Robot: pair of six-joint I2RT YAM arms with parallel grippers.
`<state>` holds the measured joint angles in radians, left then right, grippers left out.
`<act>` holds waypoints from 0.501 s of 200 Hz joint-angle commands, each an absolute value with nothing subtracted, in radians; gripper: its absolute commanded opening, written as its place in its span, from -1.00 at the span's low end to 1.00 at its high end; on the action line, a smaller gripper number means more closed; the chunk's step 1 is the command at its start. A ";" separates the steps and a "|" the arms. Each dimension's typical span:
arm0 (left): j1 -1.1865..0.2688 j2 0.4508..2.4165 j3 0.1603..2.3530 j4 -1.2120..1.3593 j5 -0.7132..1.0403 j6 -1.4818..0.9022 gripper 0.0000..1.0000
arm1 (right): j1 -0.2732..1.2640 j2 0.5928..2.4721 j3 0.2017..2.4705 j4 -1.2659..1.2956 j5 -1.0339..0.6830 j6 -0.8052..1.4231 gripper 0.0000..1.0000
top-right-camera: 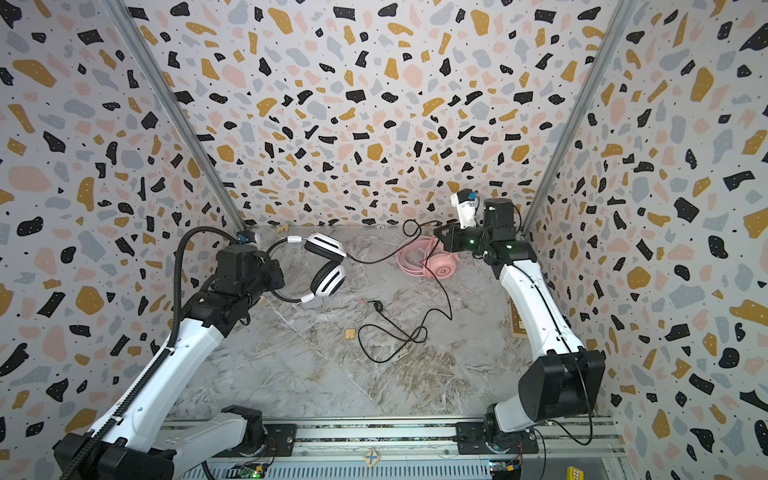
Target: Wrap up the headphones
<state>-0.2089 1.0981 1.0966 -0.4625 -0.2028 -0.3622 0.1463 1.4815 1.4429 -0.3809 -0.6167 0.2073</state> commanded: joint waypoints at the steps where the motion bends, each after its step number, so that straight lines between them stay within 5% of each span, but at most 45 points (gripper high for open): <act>1: -0.192 1.072 1.191 -0.375 -0.150 -0.398 -1.00 | 0.150 1.452 1.369 -0.390 -0.535 0.167 -0.90; 50: -0.188 1.105 1.335 -0.400 -0.029 -0.416 -1.00 | 0.183 1.455 1.266 -0.340 -0.517 0.160 -0.39; 100: -0.187 1.165 1.480 -0.395 0.106 -0.457 -1.00 | 0.266 1.476 1.205 -0.229 -0.619 0.135 -0.31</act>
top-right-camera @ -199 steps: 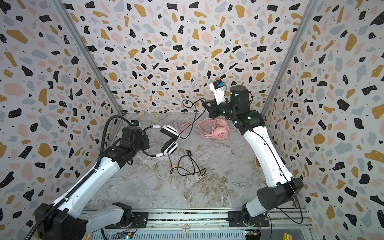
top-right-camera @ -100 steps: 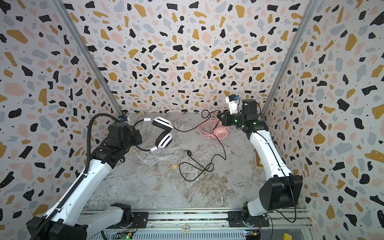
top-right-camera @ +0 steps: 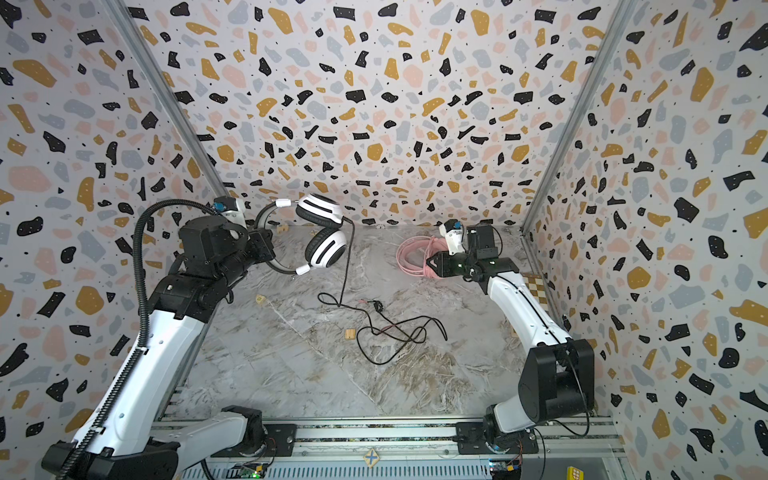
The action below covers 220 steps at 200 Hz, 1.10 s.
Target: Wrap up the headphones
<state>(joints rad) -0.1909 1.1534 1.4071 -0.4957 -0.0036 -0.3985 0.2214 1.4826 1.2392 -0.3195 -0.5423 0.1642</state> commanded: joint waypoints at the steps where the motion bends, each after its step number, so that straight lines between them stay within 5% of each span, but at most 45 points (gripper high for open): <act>1: -0.187 1.165 1.482 -0.395 0.110 -0.458 -1.00 | 0.268 1.475 1.204 -0.226 -0.625 0.134 -0.31; 46: -0.187 1.234 1.590 -0.402 0.195 -0.490 -1.00 | 0.322 1.435 1.064 0.077 -0.924 0.199 0.20; 75: -0.187 1.267 1.644 -0.393 0.246 -0.516 -1.00 | 0.326 1.457 0.972 0.271 -0.965 0.279 0.42; 186: -0.184 1.326 1.700 -0.387 0.291 -0.539 -1.00 | 0.365 1.426 0.899 0.384 -1.003 0.332 0.44; 220: -0.184 1.332 1.701 -0.368 0.296 -0.553 -1.00 | 0.358 1.361 0.759 0.606 -1.067 0.463 0.45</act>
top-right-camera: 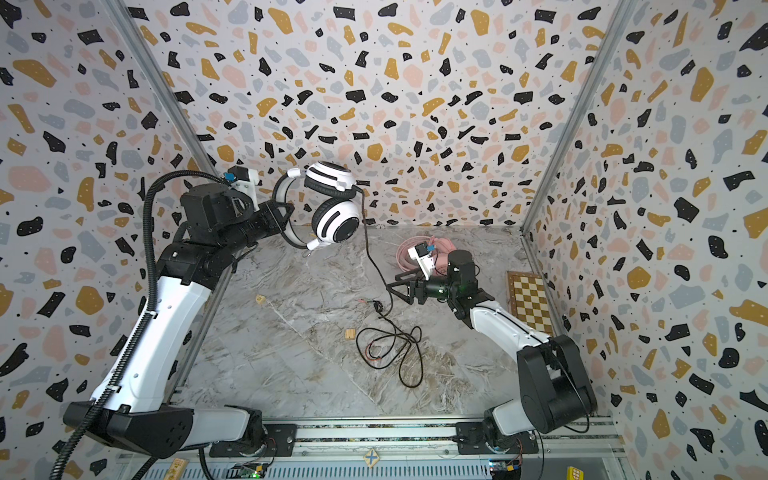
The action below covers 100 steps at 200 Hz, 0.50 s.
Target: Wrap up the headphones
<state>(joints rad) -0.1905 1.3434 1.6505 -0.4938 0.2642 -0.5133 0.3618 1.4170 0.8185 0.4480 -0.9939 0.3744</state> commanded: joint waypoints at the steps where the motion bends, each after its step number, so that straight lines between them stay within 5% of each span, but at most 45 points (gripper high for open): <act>1: -0.183 1.332 1.702 -0.367 0.298 -0.553 -1.00 | 0.358 1.361 0.756 0.610 -1.068 0.466 0.45; 100: -0.178 1.356 1.724 -0.351 0.323 -0.599 -1.00 | 0.457 1.395 0.601 0.758 -0.965 0.417 0.45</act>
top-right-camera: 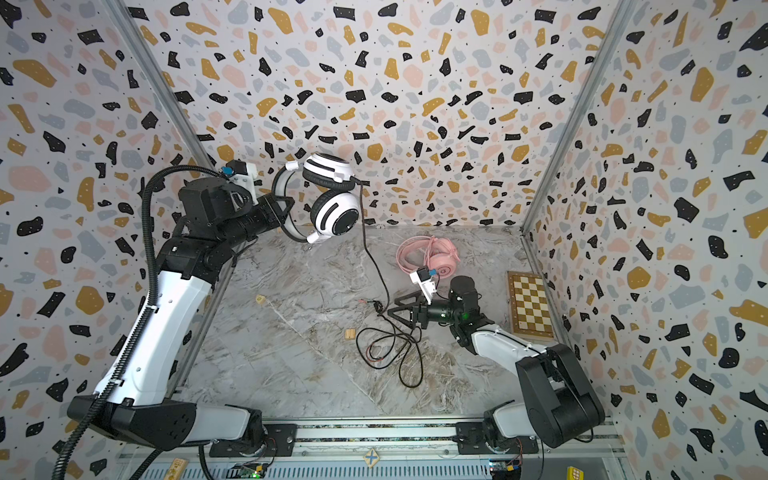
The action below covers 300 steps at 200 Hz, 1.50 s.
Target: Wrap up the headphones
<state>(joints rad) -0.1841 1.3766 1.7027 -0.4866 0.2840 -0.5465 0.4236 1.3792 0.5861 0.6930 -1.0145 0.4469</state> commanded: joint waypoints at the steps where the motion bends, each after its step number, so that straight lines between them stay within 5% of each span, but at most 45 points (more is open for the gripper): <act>1: -0.178 1.356 1.724 -0.351 0.324 -0.599 -1.00 | 0.458 1.396 0.602 0.761 -0.965 0.419 0.45; 100: -0.177 1.361 1.701 -0.330 0.345 -0.620 -1.00 | 0.565 1.509 0.709 0.844 -0.937 0.442 0.38; 116: -0.176 1.361 1.701 -0.327 0.348 -0.627 -1.00 | 0.562 1.560 0.729 0.869 -0.947 0.453 0.18; 147: -0.174 1.345 1.643 -0.258 0.346 -0.691 -1.00 | 0.564 1.628 0.731 0.983 -0.942 0.551 -0.57; 176: -0.173 1.315 1.507 -0.147 0.266 -0.844 -1.00 | 0.565 1.656 0.733 0.974 -0.858 0.585 -0.78; 220: -0.185 1.301 1.310 0.082 0.242 -1.103 -1.00 | 0.579 1.676 0.830 0.830 -0.736 0.575 -0.84; 300: -0.195 1.197 1.219 0.080 0.138 -1.112 -1.00 | 0.570 1.737 1.025 0.557 -0.670 0.478 -0.85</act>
<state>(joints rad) -0.1913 1.2533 1.2018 -0.0509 0.1673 -1.1027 0.5743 1.7508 0.9710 0.6640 -0.7067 0.5278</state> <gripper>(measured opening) 0.064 0.080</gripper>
